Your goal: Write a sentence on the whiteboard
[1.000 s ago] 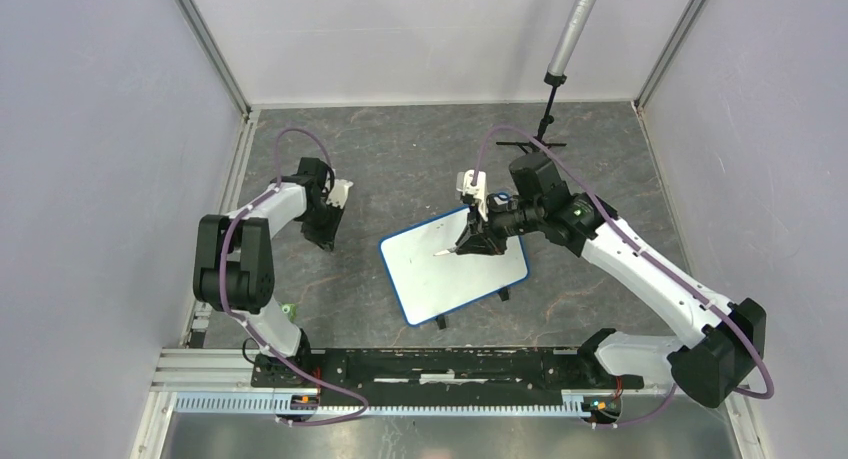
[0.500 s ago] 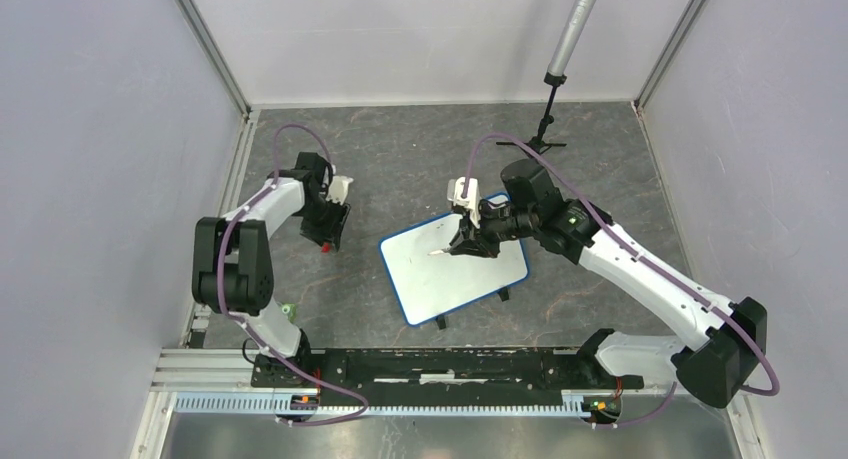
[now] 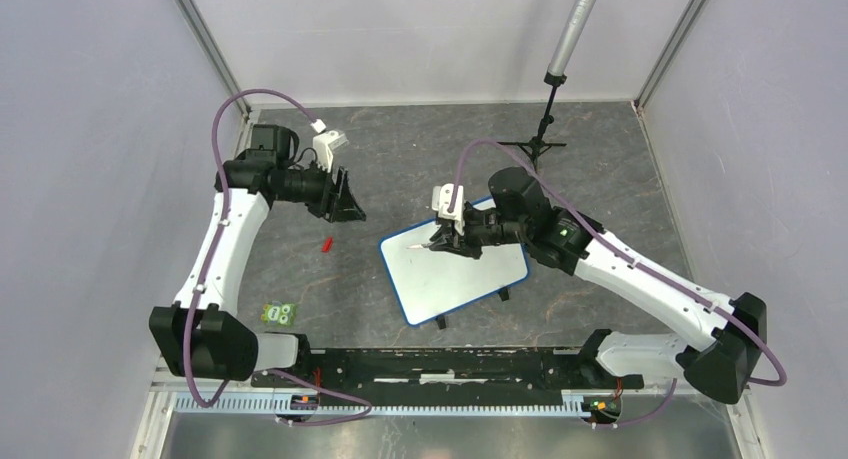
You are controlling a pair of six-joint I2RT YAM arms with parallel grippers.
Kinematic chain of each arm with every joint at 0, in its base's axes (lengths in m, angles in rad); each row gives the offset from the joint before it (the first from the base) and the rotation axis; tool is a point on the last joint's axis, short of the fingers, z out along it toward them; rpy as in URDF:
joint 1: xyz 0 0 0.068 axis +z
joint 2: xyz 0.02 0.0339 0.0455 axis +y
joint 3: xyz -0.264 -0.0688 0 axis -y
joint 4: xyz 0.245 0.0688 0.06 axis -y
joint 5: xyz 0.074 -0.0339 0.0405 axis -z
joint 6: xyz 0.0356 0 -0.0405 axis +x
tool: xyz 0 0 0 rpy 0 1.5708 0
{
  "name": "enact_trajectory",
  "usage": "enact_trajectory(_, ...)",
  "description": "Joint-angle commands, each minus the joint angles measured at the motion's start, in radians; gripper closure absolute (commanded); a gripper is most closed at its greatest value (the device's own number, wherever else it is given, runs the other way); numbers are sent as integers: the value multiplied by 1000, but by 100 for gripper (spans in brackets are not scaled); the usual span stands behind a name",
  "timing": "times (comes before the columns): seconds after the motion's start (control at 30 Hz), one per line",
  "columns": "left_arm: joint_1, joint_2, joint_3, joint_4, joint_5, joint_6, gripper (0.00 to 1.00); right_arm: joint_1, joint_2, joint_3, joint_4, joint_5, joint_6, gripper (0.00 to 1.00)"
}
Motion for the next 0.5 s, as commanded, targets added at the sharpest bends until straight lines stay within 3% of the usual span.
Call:
enact_trajectory(0.0, 0, -18, -67, 13, 256, -21, 39, 70, 24, 7, 79, 95, 1, 100)
enact_trajectory(0.23, -21, -29, -187, 130, 262, -76, 41, 167, 46, -23, 114, 261, -35, 100)
enact_trajectory(0.47, -89, 16, -201, 154, 231, -80, 44, 194, 79, -28, 141, 339, -39, 100)
